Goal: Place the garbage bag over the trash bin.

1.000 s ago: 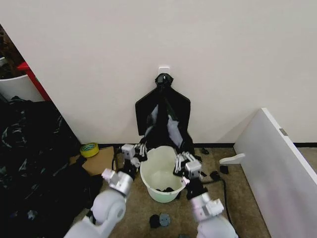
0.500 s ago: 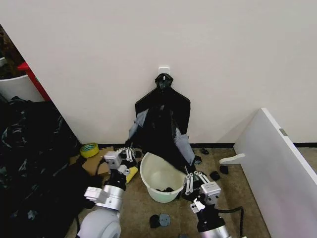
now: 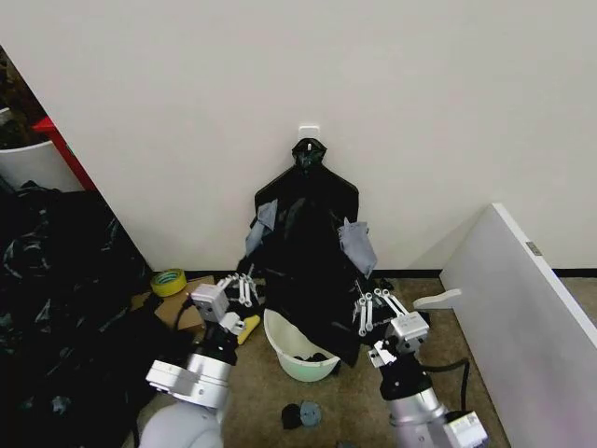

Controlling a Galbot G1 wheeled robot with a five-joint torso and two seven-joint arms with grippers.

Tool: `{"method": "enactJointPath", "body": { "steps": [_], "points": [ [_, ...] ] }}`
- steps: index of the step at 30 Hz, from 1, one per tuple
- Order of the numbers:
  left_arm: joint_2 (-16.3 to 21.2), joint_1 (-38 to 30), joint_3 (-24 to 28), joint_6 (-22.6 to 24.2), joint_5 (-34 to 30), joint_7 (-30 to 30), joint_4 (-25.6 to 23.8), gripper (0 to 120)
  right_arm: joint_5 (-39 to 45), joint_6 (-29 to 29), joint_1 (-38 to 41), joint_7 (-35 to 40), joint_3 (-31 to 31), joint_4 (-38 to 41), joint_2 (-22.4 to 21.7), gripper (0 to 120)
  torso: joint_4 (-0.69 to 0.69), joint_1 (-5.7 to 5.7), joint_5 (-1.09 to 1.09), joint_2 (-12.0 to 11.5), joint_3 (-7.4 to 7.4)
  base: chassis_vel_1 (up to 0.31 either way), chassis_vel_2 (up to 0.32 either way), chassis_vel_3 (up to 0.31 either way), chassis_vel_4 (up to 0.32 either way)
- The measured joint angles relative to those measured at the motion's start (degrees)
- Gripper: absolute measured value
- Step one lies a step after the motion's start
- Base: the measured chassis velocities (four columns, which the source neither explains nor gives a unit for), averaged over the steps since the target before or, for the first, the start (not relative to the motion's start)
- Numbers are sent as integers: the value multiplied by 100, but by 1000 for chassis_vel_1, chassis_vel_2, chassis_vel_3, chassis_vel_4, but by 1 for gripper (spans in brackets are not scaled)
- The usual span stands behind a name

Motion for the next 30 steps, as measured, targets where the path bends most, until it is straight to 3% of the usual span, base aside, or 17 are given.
{"method": "enactJointPath", "body": {
  "steps": [7,15,30],
  "points": [
    [-72,11,58,-68,155,47,254,0,145,61,304,-65,-4,-621,87,0,0,0,1,0,0,0,0,0,0],
    [-252,-95,69,-791,760,250,1208,0,770,285,765,-451,96,-1374,194,0,0,0,0,0,0,0,0,0,0],
    [-247,-254,-137,-1127,1127,309,1164,0,1305,450,1126,-859,176,-1658,467,0,0,0,0,0,0,0,0,0,0]
  ]
}}
